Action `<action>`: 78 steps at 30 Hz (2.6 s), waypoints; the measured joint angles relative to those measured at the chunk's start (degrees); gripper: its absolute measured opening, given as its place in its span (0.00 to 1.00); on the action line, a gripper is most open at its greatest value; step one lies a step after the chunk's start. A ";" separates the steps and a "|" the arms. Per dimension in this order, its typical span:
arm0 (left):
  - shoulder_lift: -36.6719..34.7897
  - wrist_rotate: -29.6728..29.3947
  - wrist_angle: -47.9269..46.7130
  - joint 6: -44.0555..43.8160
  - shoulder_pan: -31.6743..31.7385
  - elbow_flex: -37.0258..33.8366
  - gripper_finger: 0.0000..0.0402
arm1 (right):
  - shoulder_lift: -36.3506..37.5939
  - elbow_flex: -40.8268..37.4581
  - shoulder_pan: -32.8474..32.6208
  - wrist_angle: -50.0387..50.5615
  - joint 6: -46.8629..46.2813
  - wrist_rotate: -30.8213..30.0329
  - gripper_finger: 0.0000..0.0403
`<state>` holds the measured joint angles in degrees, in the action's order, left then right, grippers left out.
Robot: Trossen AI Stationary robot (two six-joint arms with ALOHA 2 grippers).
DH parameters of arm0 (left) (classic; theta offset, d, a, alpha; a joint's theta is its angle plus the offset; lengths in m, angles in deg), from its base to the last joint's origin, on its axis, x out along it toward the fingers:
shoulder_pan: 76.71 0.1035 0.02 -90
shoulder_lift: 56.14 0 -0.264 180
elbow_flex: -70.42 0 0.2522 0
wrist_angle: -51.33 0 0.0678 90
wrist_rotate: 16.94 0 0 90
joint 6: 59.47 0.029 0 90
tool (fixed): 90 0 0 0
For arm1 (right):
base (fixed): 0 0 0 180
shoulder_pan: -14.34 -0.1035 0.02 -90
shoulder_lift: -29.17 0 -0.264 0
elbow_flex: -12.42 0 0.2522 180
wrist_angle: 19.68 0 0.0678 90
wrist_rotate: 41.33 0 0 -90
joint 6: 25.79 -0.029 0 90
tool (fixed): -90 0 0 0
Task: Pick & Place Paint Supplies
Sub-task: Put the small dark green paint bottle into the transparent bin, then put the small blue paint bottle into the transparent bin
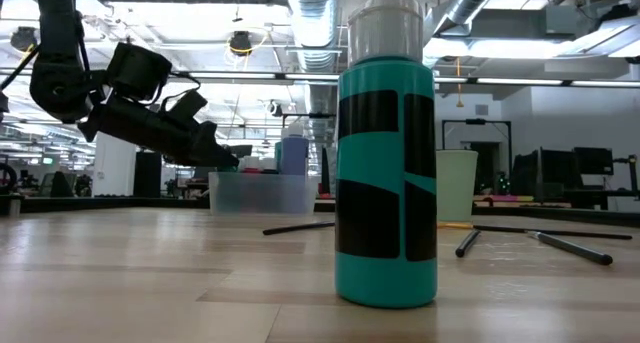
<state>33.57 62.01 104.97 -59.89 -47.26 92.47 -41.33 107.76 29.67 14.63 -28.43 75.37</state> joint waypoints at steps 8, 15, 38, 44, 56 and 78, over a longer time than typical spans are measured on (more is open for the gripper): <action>-0.10 0.00 0.18 1.92 -0.02 -0.54 0.36 | 0.00 0.00 0.00 0.00 -0.02 0.00 0.71; -2.25 -0.02 -0.04 2.09 -0.15 -2.50 0.53 | 0.00 0.00 0.00 0.02 -1.09 0.17 0.71; -34.01 2.41 -16.07 -0.96 -26.12 10.41 0.65 | 25.89 0.03 5.34 15.52 2.57 -10.35 0.71; -26.09 2.51 -39.91 -3.12 -34.11 27.81 0.65 | 32.24 -0.45 6.60 21.37 2.53 -13.62 0.71; 1.04 15.31 -40.44 -2.56 -35.15 51.07 0.65 | 41.52 -9.61 6.56 19.71 -0.92 -13.75 0.71; 34.69 39.34 -39.71 -2.86 -34.83 81.50 0.65 | 55.59 -26.06 6.58 19.00 -3.34 -13.74 0.71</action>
<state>68.26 101.36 65.26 -62.75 -82.09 173.97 14.26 81.70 36.25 33.63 -31.76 61.63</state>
